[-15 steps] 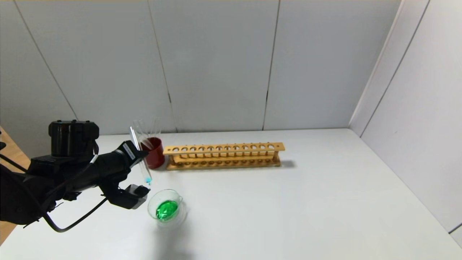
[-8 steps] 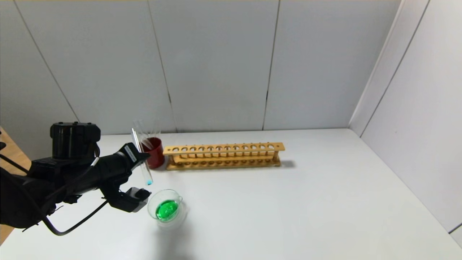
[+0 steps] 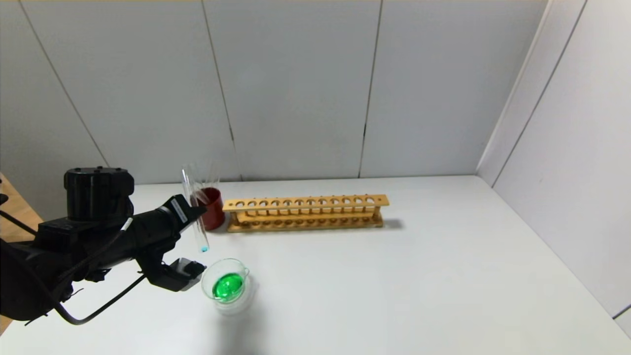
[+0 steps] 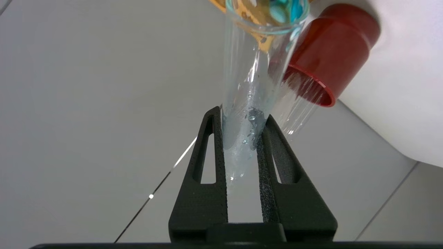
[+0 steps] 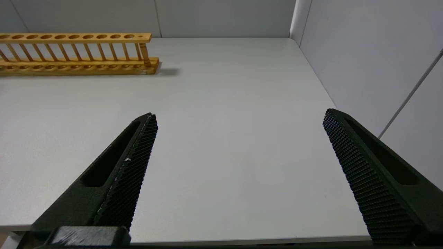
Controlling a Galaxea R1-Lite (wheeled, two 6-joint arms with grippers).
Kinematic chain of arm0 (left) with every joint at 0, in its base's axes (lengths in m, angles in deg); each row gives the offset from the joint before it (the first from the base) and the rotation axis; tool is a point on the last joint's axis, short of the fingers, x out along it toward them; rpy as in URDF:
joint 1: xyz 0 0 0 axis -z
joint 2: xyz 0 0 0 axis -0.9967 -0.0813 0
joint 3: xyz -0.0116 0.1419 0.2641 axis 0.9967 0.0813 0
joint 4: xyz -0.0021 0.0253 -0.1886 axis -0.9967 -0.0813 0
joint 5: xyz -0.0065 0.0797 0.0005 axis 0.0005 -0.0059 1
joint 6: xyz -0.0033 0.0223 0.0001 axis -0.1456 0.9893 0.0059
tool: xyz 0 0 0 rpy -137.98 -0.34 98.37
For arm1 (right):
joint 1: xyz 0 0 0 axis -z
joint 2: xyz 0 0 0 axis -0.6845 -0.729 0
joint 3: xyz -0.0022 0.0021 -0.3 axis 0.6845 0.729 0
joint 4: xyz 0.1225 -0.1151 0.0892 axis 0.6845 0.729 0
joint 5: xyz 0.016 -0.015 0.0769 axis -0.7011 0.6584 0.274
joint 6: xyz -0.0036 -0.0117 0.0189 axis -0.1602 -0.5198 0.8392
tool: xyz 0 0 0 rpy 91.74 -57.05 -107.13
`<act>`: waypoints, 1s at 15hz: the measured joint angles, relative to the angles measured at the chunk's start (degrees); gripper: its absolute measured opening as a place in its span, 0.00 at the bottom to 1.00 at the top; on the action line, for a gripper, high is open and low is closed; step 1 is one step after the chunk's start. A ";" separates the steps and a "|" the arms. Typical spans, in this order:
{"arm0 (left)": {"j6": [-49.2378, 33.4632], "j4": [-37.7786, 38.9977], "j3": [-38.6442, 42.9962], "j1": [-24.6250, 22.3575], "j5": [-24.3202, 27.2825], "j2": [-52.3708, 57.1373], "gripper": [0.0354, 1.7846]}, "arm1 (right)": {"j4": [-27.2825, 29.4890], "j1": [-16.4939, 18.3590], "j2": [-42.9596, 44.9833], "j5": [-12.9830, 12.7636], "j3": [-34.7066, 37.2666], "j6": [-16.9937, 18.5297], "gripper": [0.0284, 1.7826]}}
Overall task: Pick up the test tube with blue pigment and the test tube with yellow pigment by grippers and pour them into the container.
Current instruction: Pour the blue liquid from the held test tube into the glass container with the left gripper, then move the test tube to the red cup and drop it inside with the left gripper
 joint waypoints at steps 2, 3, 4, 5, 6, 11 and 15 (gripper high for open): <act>-2.79 -0.09 1.07 0.01 -0.78 0.20 0.16 | 0.00 0.00 0.00 0.00 0.00 0.00 0.98; -5.53 -0.09 1.46 0.01 -1.29 0.30 0.16 | 0.00 0.00 0.00 0.02 0.00 0.00 0.98; -9.29 -0.22 1.57 0.09 -2.29 0.40 0.16 | 0.00 0.00 0.00 0.02 0.00 0.00 0.98; -14.51 -0.30 1.30 0.28 -4.11 0.49 0.16 | 0.00 0.00 0.00 0.00 0.00 0.00 0.98; -20.07 -0.55 0.24 0.50 -6.29 0.61 0.16 | 0.00 0.00 0.00 0.02 0.00 0.00 0.98; -49.51 -15.17 -19.92 0.50 -13.10 2.04 0.16 | 0.00 0.00 0.00 0.00 0.00 0.00 0.98; -73.70 -41.58 -41.86 -2.47 -12.45 3.50 0.16 | 0.00 0.00 0.00 0.02 0.00 0.00 0.98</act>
